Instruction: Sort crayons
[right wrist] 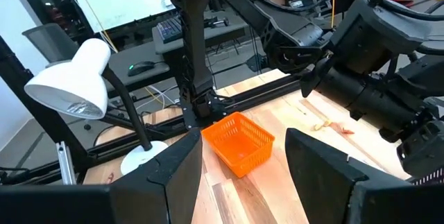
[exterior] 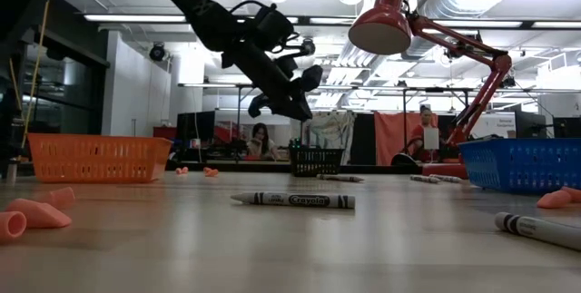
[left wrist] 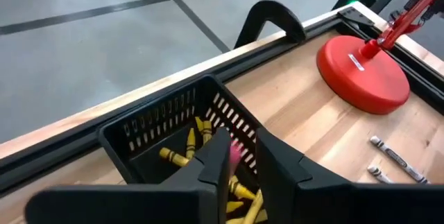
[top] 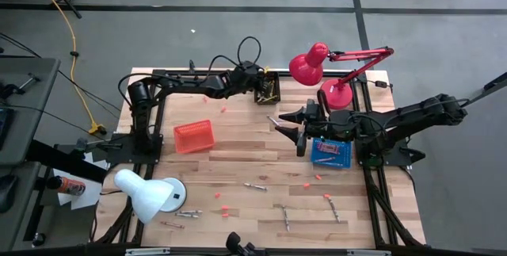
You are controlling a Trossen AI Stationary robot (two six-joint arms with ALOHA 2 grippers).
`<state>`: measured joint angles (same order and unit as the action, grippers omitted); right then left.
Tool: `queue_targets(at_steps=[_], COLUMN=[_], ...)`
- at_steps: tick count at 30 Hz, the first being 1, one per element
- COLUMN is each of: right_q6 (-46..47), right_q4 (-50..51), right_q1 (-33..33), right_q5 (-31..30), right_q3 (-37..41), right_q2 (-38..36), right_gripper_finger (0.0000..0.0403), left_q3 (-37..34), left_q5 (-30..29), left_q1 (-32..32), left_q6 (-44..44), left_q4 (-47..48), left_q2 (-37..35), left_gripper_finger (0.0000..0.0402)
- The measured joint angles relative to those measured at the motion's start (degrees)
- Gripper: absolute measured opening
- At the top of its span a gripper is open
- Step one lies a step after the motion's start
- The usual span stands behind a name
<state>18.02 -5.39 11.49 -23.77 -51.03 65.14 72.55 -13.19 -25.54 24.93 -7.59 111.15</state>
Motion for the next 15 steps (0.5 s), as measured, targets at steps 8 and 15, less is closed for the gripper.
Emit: queue_targets(at_steps=[8,15], right_q6=[-0.3,-0.5], right_q4=[0.0,0.0], right_q1=[0.0,-0.2], right_q5=[0.0,0.0], right_q3=[0.0,0.0], right_q2=[0.0,0.0], right_gripper_finger=[0.0199,0.0199], left_q3=[0.0,0.0], left_q5=[2.1,2.0], left_q1=[-0.1,-1.5], left_q6=[-3.2,-2.1], left_q4=[0.8,4.6], left_q2=[-2.2,-2.3], left_gripper_finger=[0.001,0.0003])
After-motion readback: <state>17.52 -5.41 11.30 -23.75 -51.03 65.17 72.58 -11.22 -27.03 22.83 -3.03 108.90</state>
